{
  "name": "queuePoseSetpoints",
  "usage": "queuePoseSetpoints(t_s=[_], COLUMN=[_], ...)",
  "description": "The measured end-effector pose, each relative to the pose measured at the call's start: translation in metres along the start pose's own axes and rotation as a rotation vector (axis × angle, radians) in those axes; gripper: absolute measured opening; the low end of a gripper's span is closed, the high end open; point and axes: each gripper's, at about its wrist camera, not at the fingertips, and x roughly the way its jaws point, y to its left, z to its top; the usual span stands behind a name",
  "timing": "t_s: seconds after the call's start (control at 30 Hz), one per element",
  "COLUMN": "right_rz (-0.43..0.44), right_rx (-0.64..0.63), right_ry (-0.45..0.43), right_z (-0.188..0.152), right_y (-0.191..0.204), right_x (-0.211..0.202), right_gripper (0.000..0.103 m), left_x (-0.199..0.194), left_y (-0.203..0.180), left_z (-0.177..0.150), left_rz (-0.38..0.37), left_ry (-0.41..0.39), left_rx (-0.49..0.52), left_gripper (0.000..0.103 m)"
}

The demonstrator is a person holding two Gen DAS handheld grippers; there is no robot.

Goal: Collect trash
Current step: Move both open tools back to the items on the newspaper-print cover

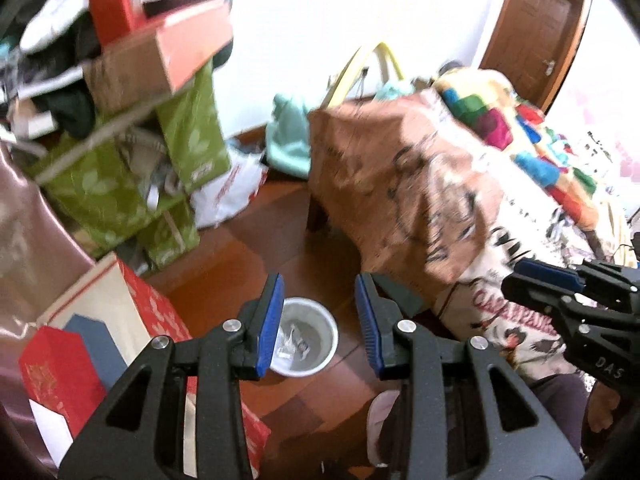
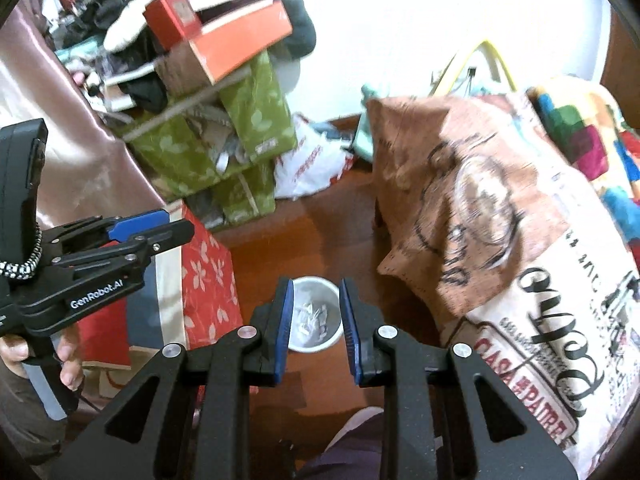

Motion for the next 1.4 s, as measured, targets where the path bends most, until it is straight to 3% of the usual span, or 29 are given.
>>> queuePoseSetpoints(t_s=[0.27,0.47,0.5,0.57,0.63,0.77,1.07,1.4], right_rz=[-0.083,-0.177,-0.192,-0.225,-0.259,-0.348,-0.49,-0.534], right_rx=[0.028,0.067,0.076,0.098,0.118,0.167,0.307,0.416], right_ry=[-0.181,-0.293,-0.309,-0.349,-0.392,-0.442,-0.444,-0.332], right_z=[-0.012,-0.023,-0.026,-0.032,-0.041,-0.053,-0.082,-0.112], right_y=[-0.024,-0.056,-0.062,-0.076,-0.087,-0.12,-0.199,-0.283], right_x=[-0.083,-0.138,-0.147,-0.164,-0.179,-0.205,-0.225,-0.203], right_gripper=[0.022,0.024,0.026,0.046,0.058,0.059,0.059,0.059], left_x=[-0.062,-0.092,-0.096,-0.101,-0.105,-0.105,-0.068,0.018], left_y=[-0.07,-0.134,-0.144,-0.166,-0.189,-0.237,-0.329,-0.406], left_z=[0.018,0.028,0.029,0.032,0.034,0.037,0.047,0.053], left_rz=[-0.067,-0.149,-0.162,-0.191,-0.205,-0.222,-0.317,-0.368], left_ry=[-0.173,-0.258,-0.266,-0.286,-0.312,-0.346,-0.267,-0.133], left_rx=[0.08,0.148,0.155,0.169,0.19,0.247,0.337,0.424], left_gripper=[0.036,0.036,0.037,0.037,0.038,0.052,0.058,0.058])
